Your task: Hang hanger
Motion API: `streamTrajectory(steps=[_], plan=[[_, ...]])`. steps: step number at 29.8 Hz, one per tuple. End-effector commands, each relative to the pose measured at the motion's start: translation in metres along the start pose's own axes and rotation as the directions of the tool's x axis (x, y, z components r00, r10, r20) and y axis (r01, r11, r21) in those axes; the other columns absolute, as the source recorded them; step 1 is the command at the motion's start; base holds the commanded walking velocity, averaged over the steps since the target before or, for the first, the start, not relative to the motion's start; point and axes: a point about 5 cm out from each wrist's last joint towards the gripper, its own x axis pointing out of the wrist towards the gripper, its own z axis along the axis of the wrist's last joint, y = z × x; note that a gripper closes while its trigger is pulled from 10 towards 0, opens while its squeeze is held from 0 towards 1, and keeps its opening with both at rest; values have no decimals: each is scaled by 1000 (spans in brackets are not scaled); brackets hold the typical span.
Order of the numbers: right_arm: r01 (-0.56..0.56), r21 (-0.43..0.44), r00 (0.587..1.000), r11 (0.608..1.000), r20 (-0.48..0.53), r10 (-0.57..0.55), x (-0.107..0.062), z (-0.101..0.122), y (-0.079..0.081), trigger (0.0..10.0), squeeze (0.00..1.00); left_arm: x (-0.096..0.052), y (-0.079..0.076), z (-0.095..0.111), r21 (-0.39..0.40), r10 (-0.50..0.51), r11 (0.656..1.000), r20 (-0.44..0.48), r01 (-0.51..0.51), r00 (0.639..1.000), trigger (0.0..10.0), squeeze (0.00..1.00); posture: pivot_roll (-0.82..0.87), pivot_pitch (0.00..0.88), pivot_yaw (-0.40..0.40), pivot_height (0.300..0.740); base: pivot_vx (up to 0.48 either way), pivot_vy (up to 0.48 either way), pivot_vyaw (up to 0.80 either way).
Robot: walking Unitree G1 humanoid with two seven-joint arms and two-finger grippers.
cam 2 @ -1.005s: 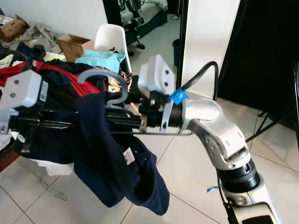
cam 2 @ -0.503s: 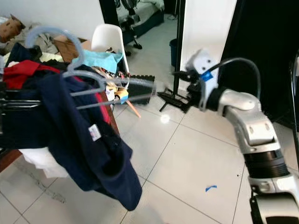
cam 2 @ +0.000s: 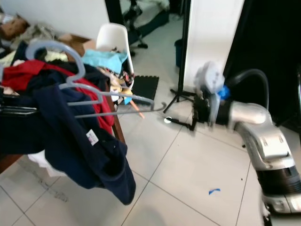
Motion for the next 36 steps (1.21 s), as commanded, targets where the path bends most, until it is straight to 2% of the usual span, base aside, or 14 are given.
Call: streamTrajectory(steps=[1, 2, 4, 7, 12, 16, 20, 21, 22, 23, 24, 26, 29, 36], plan=[[-206, 50, 978, 977, -29, 208, 10, -6, 28, 10000, 0, -10, 7, 12, 50, 11, 999, 2, -11, 1000, 0, 0, 3, 80, 45, 740, 0, 0, 0], [-206, 50, 978, 977, -29, 208, 10, -6, 28, 10000, 0, -10, 7, 12, 50, 11, 999, 2, -11, 1000, 0, 0, 3, 80, 45, 740, 0, 0, 0], [-308, 105, 946, 946, -77, 316, 11, -17, 47, 10000, 0, -13, 14, 17, 72, 28, 997, 11, -28, 1000, 0, 0, 2, 83, 52, 740, 0, 0, 0], [-282, 114, 945, 953, -137, 296, 9, -26, 46, 10000, 0, -15, 18, 19, 84, 42, 996, 16, -43, 999, 0, 0, 0, 87, 51, 740, 0, 0, 0], [-256, 118, 949, 960, -160, 272, 6, -30, 42, 10000, 0, -16, 21, 21, 91, 48, 995, 26, -50, 998, 0, 0, 0, 93, 56, 740, 0, 0, 0], [-310, 90, 949, 946, -32, 314, 20, -14, 51, 10000, 0, -10, 21, 28, 100, 31, 994, 77, -39, 997, 0, 0, -3, 96, 56, 740, 0, 0, 0], [-315, 62, 949, 947, 14, 314, 27, -7, 54, 10000, 0, -7, 22, 29, 101, 23, 994, 90, -32, 996, 0, 0, -1, 101, 57, 740, 0, 0, 0], [-302, 37, 952, 953, 62, 300, 35, 0, 55, 10000, 0, -5, 22, 30, 102, 18, 994, 98, -28, 995, 0, 0, -3, 101, 60, 740, 0, 0, 0], [-302, 37, 952, 953, 62, 300, 35, 0, 55, 10000, 0, -5, 22, 30, 102, 18, 994, 98, -28, 995, 0, 0, -3, 101, 60, 740, 0, 0, 0], [-287, 7, 953, 958, 103, 285, 46, 8, 55, 10000, 0, -2, 23, 29, 101, 14, 995, 109, -25, 994, 0, 0, -6, 105, 63, 740, 0, 0, 0], [-287, 7, 953, 958, 103, 285, 46, 8, 55, 10000, 0, -2, 23, 29, 101, 14, 995, 109, -25, 994, 0, 0, -6, 105, 63, 740, 0, 0, 0], [-264, -28, 954, 964, 143, 265, 64, 19, 55, 10000, 0, 6, 25, 31, 104, 5, 994, 138, -20, 990, 0, 0, -7, 111, 59, 740, 0, 0, 0], [-267, -36, 953, 963, 139, 269, 68, 20, 56, 10000, 0, 8, 25, 32, 105, 4, 994, 152, -20, 988, 0, 0, -7, 112, 60, 740, 0, 0, 0], [-287, -46, 956, 957, 42, 289, 81, 9, 63, 10000, 0, 15, 27, 34, 112, 10, 993, 181, -30, 983, 0, 0, -12, 114, 58, 740, 0, 0, 0]])
